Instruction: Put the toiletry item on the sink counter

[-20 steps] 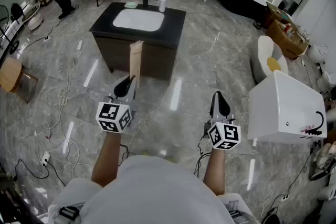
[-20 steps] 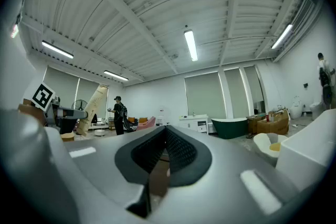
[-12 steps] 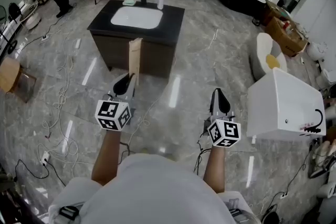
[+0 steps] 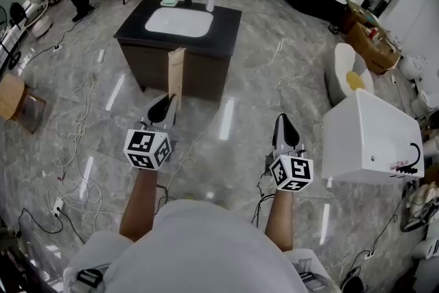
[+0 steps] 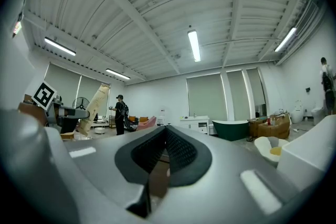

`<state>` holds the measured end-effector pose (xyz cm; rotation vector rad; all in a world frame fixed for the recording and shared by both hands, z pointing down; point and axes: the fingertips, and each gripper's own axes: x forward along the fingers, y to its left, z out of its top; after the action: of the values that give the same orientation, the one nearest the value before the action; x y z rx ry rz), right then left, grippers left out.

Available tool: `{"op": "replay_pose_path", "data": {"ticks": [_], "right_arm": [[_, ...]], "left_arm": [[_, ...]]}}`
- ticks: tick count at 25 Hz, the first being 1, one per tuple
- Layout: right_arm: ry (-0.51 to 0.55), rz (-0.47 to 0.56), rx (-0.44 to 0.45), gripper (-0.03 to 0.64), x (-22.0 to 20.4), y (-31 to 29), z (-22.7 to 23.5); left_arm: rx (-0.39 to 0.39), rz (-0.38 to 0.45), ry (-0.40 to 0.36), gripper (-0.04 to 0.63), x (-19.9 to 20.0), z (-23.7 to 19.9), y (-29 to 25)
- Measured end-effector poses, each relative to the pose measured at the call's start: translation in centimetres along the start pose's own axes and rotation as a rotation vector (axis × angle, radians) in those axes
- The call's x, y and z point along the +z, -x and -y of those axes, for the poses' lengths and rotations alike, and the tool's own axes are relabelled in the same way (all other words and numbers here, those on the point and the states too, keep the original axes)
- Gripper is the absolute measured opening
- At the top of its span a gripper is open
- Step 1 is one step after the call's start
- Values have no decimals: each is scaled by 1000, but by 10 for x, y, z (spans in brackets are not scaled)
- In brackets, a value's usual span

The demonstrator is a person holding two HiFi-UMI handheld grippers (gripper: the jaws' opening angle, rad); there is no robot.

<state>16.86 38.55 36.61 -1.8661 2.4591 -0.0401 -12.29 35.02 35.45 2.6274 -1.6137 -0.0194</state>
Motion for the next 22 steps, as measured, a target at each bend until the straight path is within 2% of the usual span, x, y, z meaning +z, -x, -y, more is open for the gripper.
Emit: {"op": "replay_pose_path", "data": {"ticks": [22], "right_arm": [[38, -1, -3, 3, 0, -15, -57]], "left_arm": [[-27, -11, 33, 30, -10, -41, 26]]}}
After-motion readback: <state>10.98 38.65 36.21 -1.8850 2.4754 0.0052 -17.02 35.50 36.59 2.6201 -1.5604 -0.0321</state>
